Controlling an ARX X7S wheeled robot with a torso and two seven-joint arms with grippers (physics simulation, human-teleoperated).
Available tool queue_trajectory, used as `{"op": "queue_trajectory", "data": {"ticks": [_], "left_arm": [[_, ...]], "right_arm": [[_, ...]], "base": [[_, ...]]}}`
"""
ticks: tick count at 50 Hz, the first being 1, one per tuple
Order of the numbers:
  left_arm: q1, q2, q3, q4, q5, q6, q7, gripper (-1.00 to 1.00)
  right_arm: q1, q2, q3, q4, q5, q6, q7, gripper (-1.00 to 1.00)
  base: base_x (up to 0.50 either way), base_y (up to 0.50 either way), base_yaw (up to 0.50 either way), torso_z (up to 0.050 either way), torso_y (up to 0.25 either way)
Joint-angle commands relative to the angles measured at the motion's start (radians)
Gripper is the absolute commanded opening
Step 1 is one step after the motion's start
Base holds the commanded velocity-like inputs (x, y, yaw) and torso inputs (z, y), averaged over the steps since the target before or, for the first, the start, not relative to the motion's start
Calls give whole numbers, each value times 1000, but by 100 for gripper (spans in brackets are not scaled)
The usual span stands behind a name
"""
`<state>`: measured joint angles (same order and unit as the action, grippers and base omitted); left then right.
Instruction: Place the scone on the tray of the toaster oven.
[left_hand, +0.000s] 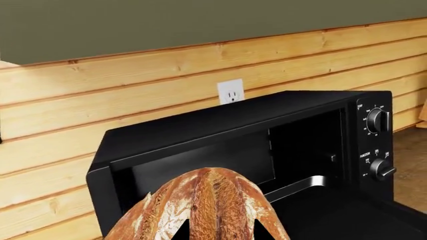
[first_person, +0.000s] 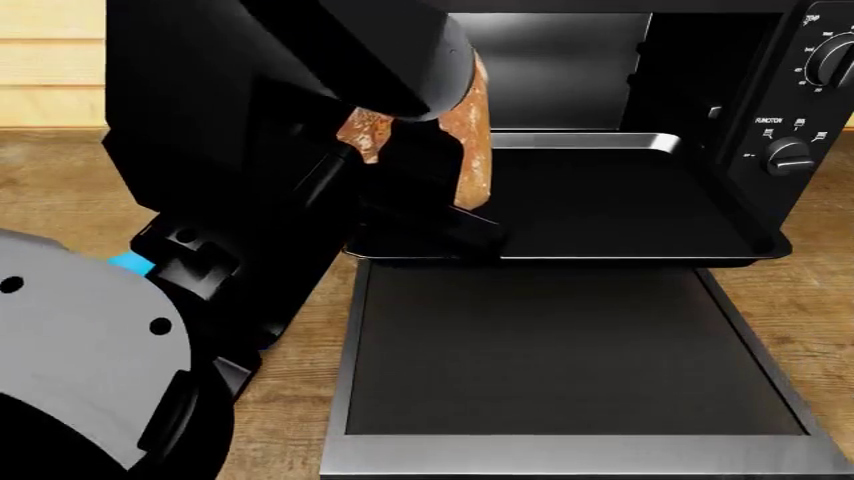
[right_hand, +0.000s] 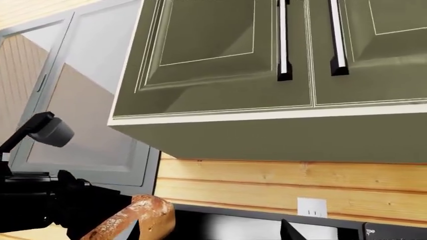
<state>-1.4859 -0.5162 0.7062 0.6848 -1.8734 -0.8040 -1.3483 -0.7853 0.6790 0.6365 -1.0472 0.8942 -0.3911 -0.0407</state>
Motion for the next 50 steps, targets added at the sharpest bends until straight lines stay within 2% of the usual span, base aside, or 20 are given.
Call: {"op": "queue_trajectory", "data": {"ticks": [1, 7, 12, 23, 37, 50], "left_arm": [[20, 24, 16, -29, 65, -2, 55, -100], [28, 26, 25, -55, 95, -9, 84, -100], [33, 34, 33, -66, 104, -7, 88, -100], [35, 54, 50, -100, 135, -8, 114, -100], [36, 71, 65, -120, 170, -9, 150, -100], [28, 96, 83, -148, 194, -11, 163, -100]], "right_arm": [[0, -98, 110, 0, 99, 59, -115, 100], [0, -98, 121, 0, 108, 67, -117, 100], [0, -28, 38, 0, 30, 26, -23, 100], [0, -46, 46, 0, 39, 35, -34, 100], [0, -136, 135, 0, 123, 88, -139, 100], [0, -127, 127, 0, 123, 89, -124, 100]], "base": [[0, 0, 0, 0, 0], [0, 0, 0, 0, 0], [0, 0, 0, 0, 2], [0, 0, 0, 0, 0], [0, 0, 0, 0, 0], [0, 0, 0, 0, 1]]}}
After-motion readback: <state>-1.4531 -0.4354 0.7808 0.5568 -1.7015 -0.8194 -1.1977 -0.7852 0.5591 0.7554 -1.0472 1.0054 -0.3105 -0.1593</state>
